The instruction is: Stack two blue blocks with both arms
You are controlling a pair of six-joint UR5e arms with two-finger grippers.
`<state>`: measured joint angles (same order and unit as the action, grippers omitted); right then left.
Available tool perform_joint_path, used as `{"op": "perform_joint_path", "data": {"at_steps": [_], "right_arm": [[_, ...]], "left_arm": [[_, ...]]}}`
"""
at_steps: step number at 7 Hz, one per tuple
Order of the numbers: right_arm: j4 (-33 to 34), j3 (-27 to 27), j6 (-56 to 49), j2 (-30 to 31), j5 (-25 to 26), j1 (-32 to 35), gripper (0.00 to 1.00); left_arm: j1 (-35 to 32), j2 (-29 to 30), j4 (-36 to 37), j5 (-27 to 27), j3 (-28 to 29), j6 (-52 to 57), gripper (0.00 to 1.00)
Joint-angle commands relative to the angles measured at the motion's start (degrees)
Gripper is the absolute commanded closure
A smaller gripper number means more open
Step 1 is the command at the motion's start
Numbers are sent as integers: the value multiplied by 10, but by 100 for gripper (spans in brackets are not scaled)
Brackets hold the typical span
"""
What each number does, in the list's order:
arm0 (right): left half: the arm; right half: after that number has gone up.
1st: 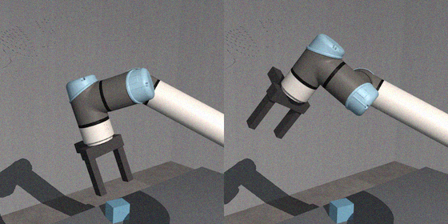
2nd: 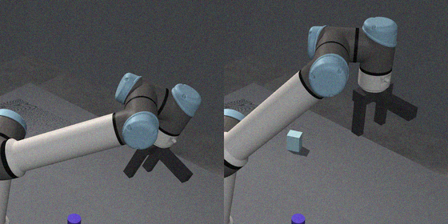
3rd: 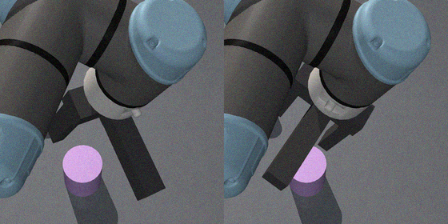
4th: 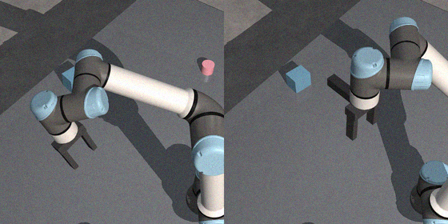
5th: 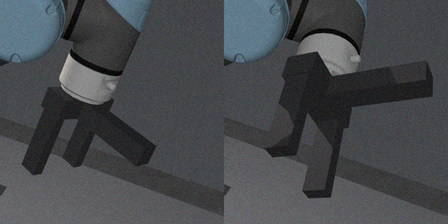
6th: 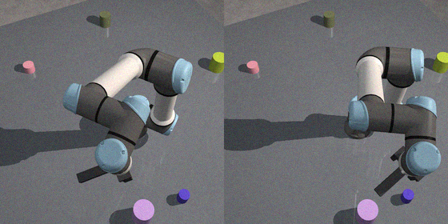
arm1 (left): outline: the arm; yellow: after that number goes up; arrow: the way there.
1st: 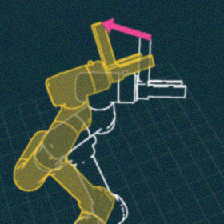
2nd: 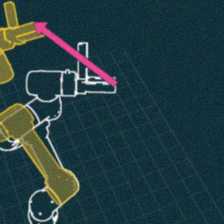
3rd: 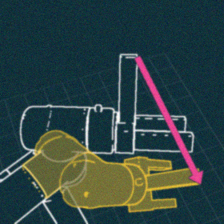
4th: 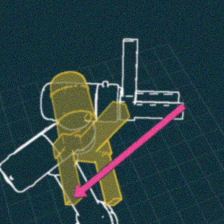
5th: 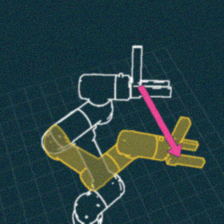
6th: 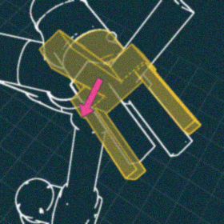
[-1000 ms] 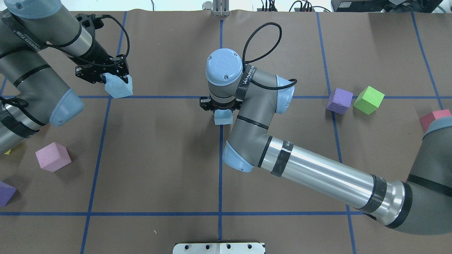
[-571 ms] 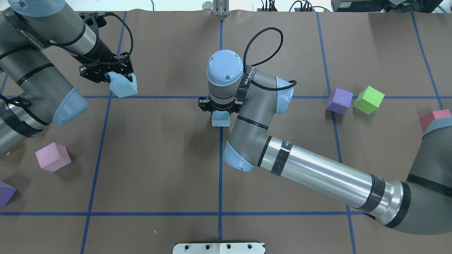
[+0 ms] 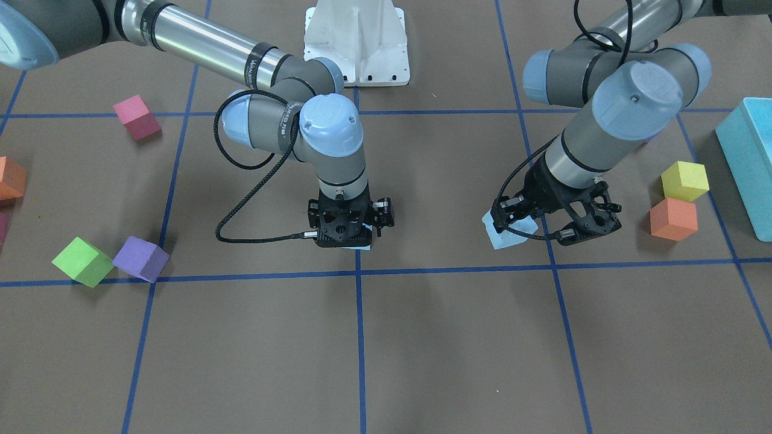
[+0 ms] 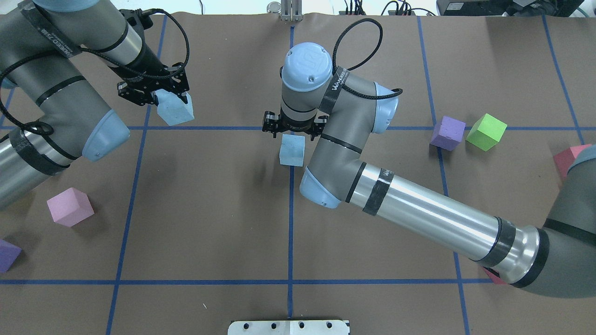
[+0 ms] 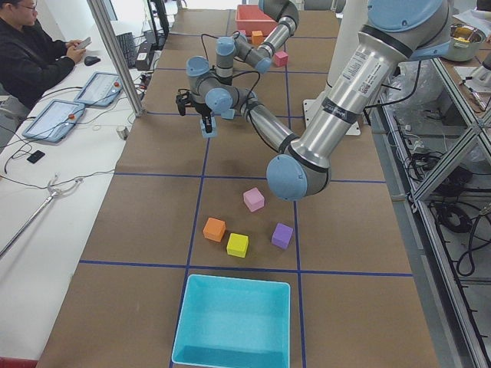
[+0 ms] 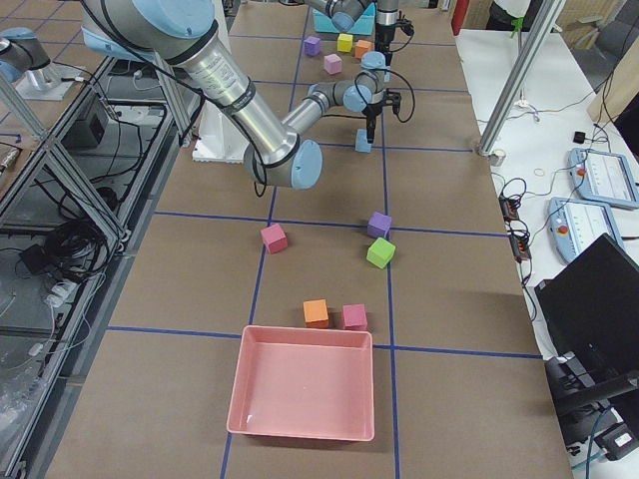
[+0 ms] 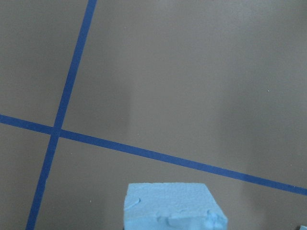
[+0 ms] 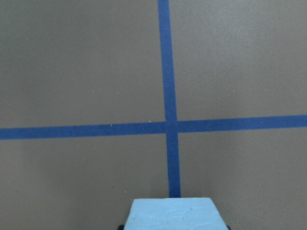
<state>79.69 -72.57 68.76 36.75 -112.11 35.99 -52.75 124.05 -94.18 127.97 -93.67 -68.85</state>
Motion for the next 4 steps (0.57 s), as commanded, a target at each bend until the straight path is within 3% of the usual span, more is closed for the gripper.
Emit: {"op": "perform_joint_path", "data": {"at_steps": [1, 3, 4], "right_arm": [[5, -32, -20, 16, -60, 47, 0], [6, -76, -69, 74, -72, 85, 0], [6, -78, -91, 88, -97, 107, 0]], "left_arm": [[19, 30, 5, -2, 8, -18, 56], [54, 100, 5, -14, 51, -16, 56], [75, 137, 3, -57, 79, -6, 56]]}}
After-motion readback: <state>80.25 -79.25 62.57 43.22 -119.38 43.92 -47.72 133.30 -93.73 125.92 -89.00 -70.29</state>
